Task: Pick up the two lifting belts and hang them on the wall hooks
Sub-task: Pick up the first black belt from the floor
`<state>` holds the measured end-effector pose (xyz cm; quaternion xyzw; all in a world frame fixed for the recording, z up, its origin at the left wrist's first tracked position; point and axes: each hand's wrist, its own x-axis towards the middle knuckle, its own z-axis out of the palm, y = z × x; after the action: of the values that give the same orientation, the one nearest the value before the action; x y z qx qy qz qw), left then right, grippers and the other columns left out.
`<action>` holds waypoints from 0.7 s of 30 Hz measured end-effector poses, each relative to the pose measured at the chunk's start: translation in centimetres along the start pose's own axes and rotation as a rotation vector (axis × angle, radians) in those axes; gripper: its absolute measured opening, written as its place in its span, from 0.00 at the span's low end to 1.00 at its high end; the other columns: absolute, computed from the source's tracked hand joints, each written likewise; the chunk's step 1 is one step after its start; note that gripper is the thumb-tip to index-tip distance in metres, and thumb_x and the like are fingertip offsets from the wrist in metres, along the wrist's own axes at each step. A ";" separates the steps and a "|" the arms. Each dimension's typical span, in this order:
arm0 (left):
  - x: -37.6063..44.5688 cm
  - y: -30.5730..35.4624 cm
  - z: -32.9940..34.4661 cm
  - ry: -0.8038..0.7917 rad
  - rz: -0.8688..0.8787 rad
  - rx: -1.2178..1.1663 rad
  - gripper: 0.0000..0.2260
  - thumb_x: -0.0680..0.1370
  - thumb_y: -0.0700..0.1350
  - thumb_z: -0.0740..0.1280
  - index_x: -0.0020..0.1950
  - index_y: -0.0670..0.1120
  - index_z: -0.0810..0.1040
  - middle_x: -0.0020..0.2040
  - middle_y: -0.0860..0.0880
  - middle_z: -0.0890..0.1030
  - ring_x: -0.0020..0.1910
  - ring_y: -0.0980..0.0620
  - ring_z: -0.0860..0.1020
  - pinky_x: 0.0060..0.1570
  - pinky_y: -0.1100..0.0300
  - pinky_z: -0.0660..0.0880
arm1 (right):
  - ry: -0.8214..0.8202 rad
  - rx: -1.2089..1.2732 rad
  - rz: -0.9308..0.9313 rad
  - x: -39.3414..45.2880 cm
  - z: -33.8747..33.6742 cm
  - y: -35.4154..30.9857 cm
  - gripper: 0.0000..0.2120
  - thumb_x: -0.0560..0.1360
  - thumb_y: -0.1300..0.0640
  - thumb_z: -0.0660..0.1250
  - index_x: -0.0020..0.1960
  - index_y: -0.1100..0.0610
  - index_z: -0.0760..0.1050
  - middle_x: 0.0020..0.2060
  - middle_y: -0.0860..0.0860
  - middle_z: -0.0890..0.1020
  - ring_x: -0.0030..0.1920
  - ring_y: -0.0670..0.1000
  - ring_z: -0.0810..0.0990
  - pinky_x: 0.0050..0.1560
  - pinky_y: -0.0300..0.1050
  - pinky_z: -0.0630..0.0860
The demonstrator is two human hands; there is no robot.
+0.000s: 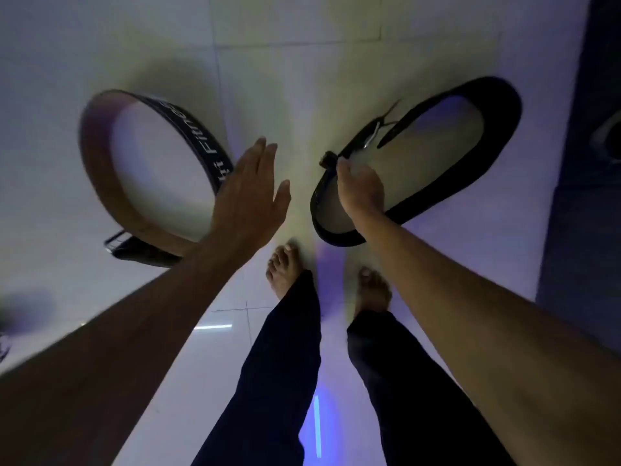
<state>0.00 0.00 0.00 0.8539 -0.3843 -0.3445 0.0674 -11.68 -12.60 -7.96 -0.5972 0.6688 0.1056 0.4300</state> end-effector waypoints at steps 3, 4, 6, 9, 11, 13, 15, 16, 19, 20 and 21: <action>1.7 -1.6 3.1 -0.015 -0.058 -0.041 0.27 0.86 0.50 0.58 0.82 0.43 0.56 0.84 0.43 0.58 0.82 0.43 0.59 0.78 0.46 0.59 | -0.032 0.247 0.164 2.8 2.3 -0.9 0.29 0.76 0.39 0.65 0.63 0.63 0.74 0.57 0.58 0.81 0.56 0.58 0.80 0.51 0.47 0.74; 1.7 -1.7 3.8 -0.043 -0.068 -0.051 0.26 0.86 0.50 0.57 0.82 0.43 0.56 0.84 0.43 0.58 0.82 0.43 0.59 0.78 0.47 0.59 | -0.034 0.333 0.189 3.5 2.8 -1.3 0.28 0.75 0.40 0.67 0.63 0.62 0.74 0.53 0.56 0.81 0.54 0.56 0.79 0.51 0.46 0.74; 1.7 -1.6 4.8 -0.053 -0.067 -0.064 0.26 0.86 0.50 0.57 0.82 0.43 0.57 0.83 0.43 0.59 0.81 0.43 0.60 0.78 0.48 0.59 | -0.035 0.415 0.211 4.1 3.3 -2.2 0.22 0.73 0.44 0.70 0.59 0.59 0.76 0.46 0.51 0.79 0.48 0.54 0.79 0.48 0.46 0.77; 1.1 -0.7 4.5 -0.042 -0.078 -0.078 0.26 0.86 0.50 0.57 0.82 0.43 0.58 0.82 0.42 0.62 0.80 0.43 0.62 0.77 0.49 0.60 | -0.031 0.486 0.250 4.6 2.8 -3.1 0.17 0.72 0.52 0.71 0.56 0.60 0.77 0.43 0.51 0.80 0.43 0.53 0.80 0.46 0.49 0.82; 0.5 0.2 3.7 -0.026 -0.081 -0.117 0.25 0.85 0.49 0.58 0.81 0.43 0.60 0.81 0.42 0.65 0.79 0.43 0.64 0.76 0.49 0.62 | 0.000 0.435 0.247 5.1 1.8 -3.2 0.15 0.72 0.57 0.71 0.56 0.62 0.78 0.45 0.53 0.82 0.44 0.55 0.82 0.47 0.52 0.84; -0.1 1.1 3.0 -0.013 -0.085 -0.172 0.24 0.85 0.49 0.59 0.80 0.43 0.62 0.79 0.43 0.68 0.77 0.43 0.66 0.75 0.51 0.63 | 0.015 0.369 0.220 5.1 0.8 -2.5 0.09 0.72 0.59 0.72 0.51 0.60 0.80 0.44 0.53 0.83 0.45 0.56 0.84 0.48 0.55 0.84; -0.2 1.9 2.3 -0.014 -0.112 -0.242 0.23 0.86 0.49 0.58 0.80 0.43 0.63 0.78 0.44 0.69 0.77 0.44 0.67 0.75 0.52 0.63 | -0.005 0.377 0.207 4.2 -0.3 -1.5 0.03 0.71 0.59 0.72 0.44 0.56 0.80 0.41 0.52 0.84 0.45 0.56 0.85 0.49 0.57 0.84; -0.2 2.3 1.7 -0.009 -0.136 -0.279 0.23 0.86 0.49 0.58 0.80 0.43 0.64 0.77 0.43 0.71 0.76 0.44 0.69 0.75 0.51 0.64 | -0.025 0.398 0.204 3.4 -1.1 -1.1 0.02 0.70 0.58 0.72 0.41 0.55 0.79 0.41 0.53 0.84 0.45 0.56 0.85 0.49 0.57 0.84; -0.6 4.5 -1.0 0.030 -0.166 -0.326 0.22 0.86 0.50 0.58 0.78 0.43 0.66 0.73 0.42 0.76 0.72 0.43 0.74 0.71 0.48 0.70 | -0.072 0.380 0.111 -0.5 -5.6 -1.0 0.07 0.70 0.59 0.70 0.34 0.53 0.78 0.38 0.54 0.84 0.43 0.56 0.86 0.46 0.52 0.84; -0.9 5.5 -2.2 0.036 -0.149 -0.305 0.22 0.86 0.50 0.57 0.78 0.43 0.66 0.73 0.41 0.76 0.71 0.42 0.75 0.70 0.47 0.71 | -0.087 0.357 0.055 -2.0 -7.4 -1.2 0.08 0.70 0.60 0.69 0.33 0.54 0.78 0.35 0.53 0.83 0.39 0.52 0.85 0.41 0.47 0.82; -1.4 6.6 -3.5 0.032 -0.127 -0.282 0.23 0.86 0.51 0.57 0.78 0.42 0.66 0.73 0.40 0.76 0.71 0.41 0.75 0.70 0.47 0.71 | -0.110 0.332 0.008 -3.7 -9.4 -1.6 0.08 0.71 0.62 0.68 0.34 0.54 0.79 0.33 0.51 0.82 0.34 0.48 0.83 0.36 0.41 0.78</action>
<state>-2.44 -4.15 5.91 0.8639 -0.2761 -0.3850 0.1708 -14.81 -16.55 0.95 -0.5087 0.6548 0.0279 0.5583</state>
